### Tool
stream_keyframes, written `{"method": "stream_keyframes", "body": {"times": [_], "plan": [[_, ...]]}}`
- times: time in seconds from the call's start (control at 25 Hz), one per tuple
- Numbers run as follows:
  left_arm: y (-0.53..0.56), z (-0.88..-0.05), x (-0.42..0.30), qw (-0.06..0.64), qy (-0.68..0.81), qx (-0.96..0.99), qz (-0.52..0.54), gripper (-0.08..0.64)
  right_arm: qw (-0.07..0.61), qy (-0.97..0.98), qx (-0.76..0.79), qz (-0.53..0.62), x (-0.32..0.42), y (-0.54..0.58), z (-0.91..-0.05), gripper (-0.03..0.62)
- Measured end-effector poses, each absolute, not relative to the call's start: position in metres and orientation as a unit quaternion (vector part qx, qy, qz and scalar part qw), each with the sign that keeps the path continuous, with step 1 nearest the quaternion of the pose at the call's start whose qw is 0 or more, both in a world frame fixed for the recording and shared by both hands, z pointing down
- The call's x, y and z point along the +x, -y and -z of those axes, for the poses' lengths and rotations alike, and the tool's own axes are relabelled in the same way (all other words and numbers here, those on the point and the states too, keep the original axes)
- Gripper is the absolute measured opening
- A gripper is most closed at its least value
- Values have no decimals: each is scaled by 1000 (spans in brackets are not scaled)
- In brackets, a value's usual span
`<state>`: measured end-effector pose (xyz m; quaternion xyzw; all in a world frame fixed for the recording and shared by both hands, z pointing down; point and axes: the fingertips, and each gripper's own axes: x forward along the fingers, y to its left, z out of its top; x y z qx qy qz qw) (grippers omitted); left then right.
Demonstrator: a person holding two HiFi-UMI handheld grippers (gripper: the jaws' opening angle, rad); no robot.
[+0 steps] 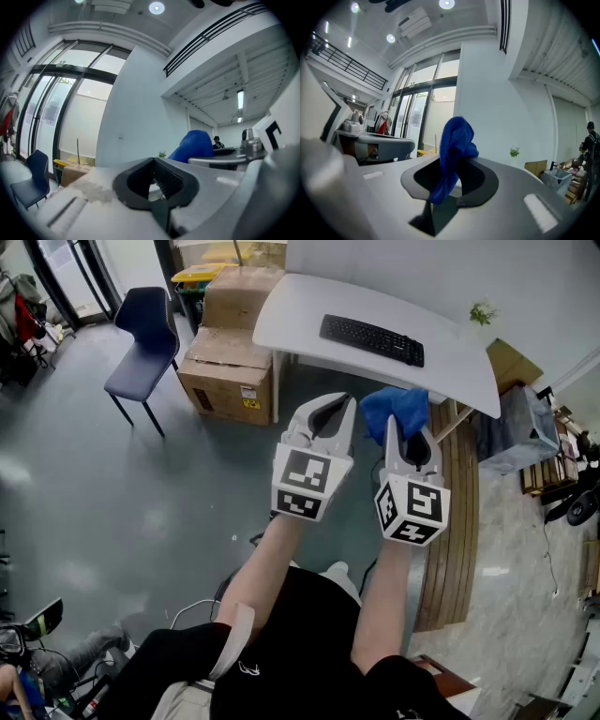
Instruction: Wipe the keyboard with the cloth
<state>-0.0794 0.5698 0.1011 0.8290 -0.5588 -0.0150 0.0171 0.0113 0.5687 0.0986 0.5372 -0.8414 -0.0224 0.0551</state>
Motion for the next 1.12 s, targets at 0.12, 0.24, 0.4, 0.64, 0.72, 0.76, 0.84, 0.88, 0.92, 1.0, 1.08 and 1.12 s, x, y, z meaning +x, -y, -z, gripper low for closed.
{"method": "stream_keyframes", "body": {"times": [0.12, 0.24, 0.4, 0.64, 0.72, 0.76, 0.84, 0.88, 0.92, 1.0, 1.08, 1.12], "plan": [[-566, -102, -86, 17, 560, 828, 16, -4, 56, 843, 534, 25, 5, -568, -101, 91], [-561, -107, -86, 22, 557, 830, 17, -5, 48, 843, 535, 21, 2, -564, -104, 91], [-548, -116, -81, 34, 549, 835, 14, -5, 43, 837, 545, 13, 9, -553, -107, 91], [-502, -135, -75, 45, 544, 838, 8, -4, 42, 831, 554, -6, 22, -500, -126, 92], [-476, -143, -76, 43, 547, 836, 3, -4, 38, 833, 551, -12, 21, -471, -133, 92], [-462, -147, -78, 42, 550, 834, 0, -4, 35, 835, 548, -14, 19, -455, -137, 92], [-430, -157, -86, 40, 557, 830, -7, -4, 26, 840, 542, -18, 13, -421, -145, 92], [-414, -162, -91, 38, 561, 827, -11, -5, 21, 842, 539, -19, 8, -403, -149, 92], [-396, -167, -98, 37, 567, 823, -14, -5, 16, 843, 537, -20, 5, -385, -153, 92], [-356, -176, -111, 41, 581, 813, -13, -5, 13, 844, 535, -17, 1, -344, -160, 92], [-308, -182, -119, 57, 592, 804, -1, -4, 18, 843, 538, -12, 7, -294, -164, 92], [-281, -185, -119, 69, 595, 801, 5, -4, 22, 841, 540, -13, 14, -266, -166, 92]]}}
